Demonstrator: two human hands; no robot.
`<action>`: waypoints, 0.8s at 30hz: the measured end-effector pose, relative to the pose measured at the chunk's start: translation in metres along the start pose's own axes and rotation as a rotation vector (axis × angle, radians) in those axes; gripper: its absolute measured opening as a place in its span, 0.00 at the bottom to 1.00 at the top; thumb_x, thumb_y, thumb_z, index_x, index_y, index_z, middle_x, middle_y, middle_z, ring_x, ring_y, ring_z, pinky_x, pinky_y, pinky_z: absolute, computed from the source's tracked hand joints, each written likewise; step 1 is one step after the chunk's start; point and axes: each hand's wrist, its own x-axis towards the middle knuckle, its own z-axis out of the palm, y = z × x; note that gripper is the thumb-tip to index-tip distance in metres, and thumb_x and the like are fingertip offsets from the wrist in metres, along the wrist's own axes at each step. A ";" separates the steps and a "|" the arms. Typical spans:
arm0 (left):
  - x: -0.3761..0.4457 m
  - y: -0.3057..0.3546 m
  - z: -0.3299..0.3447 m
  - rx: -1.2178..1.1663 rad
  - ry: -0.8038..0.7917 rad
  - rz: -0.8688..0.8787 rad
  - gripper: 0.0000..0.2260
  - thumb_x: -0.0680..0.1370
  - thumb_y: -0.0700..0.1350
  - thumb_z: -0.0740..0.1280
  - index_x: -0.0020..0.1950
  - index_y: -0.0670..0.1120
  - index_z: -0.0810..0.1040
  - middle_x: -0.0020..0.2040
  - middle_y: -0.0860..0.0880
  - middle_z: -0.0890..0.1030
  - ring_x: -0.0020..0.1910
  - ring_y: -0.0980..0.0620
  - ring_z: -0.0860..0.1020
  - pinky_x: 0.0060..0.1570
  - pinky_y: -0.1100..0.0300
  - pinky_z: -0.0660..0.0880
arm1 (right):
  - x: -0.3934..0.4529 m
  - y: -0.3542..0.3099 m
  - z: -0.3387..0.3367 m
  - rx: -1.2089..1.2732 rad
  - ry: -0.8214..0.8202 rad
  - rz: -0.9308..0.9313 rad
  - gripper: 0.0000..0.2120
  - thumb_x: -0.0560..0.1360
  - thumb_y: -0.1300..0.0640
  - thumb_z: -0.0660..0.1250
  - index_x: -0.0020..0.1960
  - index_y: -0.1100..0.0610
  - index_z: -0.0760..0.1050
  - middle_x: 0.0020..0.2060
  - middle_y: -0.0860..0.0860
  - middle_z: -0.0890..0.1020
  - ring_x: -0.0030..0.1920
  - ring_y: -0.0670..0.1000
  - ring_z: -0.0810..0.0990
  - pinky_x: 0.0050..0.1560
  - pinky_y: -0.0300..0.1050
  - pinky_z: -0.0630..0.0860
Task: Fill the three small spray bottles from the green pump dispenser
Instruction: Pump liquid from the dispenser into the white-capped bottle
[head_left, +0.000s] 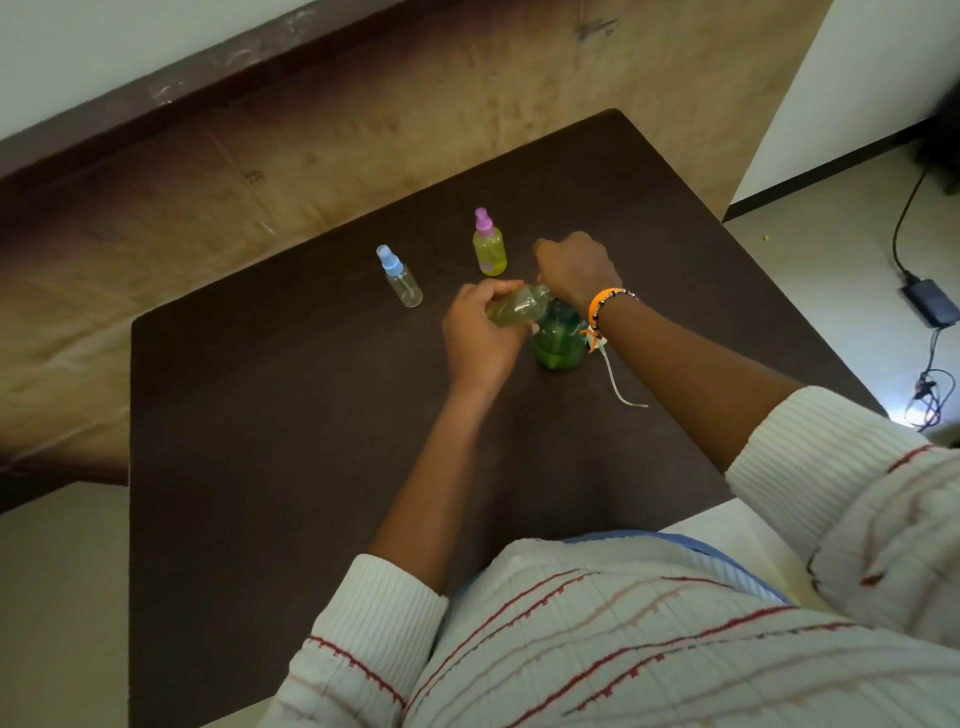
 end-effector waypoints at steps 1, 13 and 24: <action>0.000 -0.001 0.001 0.008 0.002 -0.004 0.20 0.62 0.34 0.76 0.52 0.47 0.82 0.44 0.52 0.76 0.45 0.53 0.79 0.50 0.62 0.75 | 0.001 0.002 0.002 -0.027 0.040 -0.004 0.23 0.74 0.46 0.59 0.60 0.60 0.77 0.60 0.58 0.80 0.59 0.61 0.77 0.56 0.49 0.71; 0.002 0.001 -0.001 -0.023 -0.014 0.005 0.20 0.62 0.35 0.76 0.52 0.47 0.81 0.45 0.53 0.77 0.46 0.54 0.79 0.50 0.62 0.76 | 0.000 -0.003 -0.006 -0.026 -0.120 -0.023 0.29 0.66 0.46 0.57 0.58 0.61 0.80 0.58 0.59 0.81 0.57 0.61 0.79 0.55 0.48 0.73; -0.001 -0.005 0.002 -0.035 -0.009 -0.022 0.20 0.63 0.34 0.76 0.52 0.46 0.81 0.44 0.54 0.76 0.43 0.57 0.77 0.43 0.73 0.72 | 0.012 0.008 0.006 -0.130 0.045 -0.041 0.22 0.76 0.46 0.58 0.59 0.59 0.78 0.58 0.57 0.80 0.57 0.61 0.78 0.50 0.48 0.68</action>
